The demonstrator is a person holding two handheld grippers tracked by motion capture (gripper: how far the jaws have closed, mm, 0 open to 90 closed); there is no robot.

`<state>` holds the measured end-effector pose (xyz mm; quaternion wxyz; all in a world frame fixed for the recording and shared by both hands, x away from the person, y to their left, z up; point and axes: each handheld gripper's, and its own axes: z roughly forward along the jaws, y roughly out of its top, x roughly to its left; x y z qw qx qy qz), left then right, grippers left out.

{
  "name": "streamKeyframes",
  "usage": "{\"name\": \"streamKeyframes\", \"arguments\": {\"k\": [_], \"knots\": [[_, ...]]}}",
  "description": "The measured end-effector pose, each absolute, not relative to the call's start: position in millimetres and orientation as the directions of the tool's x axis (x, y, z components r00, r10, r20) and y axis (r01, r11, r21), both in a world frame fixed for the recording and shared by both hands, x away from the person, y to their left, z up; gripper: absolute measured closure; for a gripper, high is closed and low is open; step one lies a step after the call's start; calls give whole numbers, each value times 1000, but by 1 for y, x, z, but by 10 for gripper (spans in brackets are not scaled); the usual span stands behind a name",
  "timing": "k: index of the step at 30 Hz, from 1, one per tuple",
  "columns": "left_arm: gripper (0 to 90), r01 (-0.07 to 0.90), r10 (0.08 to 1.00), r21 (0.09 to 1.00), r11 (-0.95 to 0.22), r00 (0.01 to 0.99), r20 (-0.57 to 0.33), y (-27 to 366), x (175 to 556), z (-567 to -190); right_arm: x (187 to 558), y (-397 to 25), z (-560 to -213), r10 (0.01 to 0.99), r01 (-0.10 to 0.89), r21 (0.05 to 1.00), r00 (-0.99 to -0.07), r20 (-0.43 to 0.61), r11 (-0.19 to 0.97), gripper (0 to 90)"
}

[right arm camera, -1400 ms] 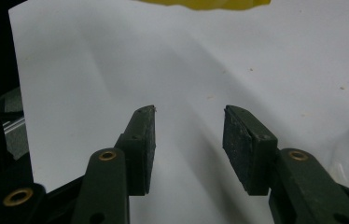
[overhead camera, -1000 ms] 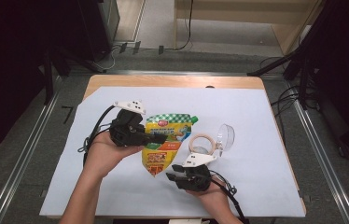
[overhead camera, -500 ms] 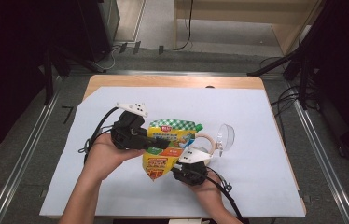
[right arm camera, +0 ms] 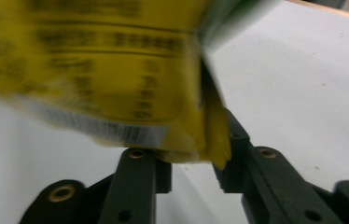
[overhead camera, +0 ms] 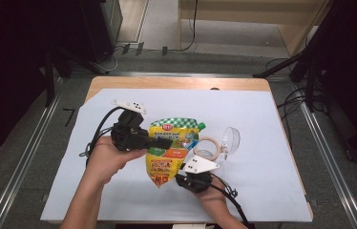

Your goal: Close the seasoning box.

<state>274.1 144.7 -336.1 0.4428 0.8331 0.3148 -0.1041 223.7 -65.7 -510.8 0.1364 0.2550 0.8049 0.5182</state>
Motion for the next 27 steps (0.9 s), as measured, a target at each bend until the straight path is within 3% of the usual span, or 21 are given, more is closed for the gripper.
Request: {"name": "streamKeyframes", "arguments": {"k": [7, 14, 27], "knots": [[854, 591, 507, 701, -399, 779, -368, 139, 272, -336, 214, -58, -504, 512, 243, 899, -859, 24, 365, 728], [769, 585, 512, 708, -394, 780, -360, 128, 275, -346, 206, -55, -496, 473, 258, 897, -879, 62, 360, 724], [741, 577, 512, 701, -420, 788, -342, 113, 276, -359, 191, -48, -486, 420, 251, 894, -904, 80, 371, 702]]}}
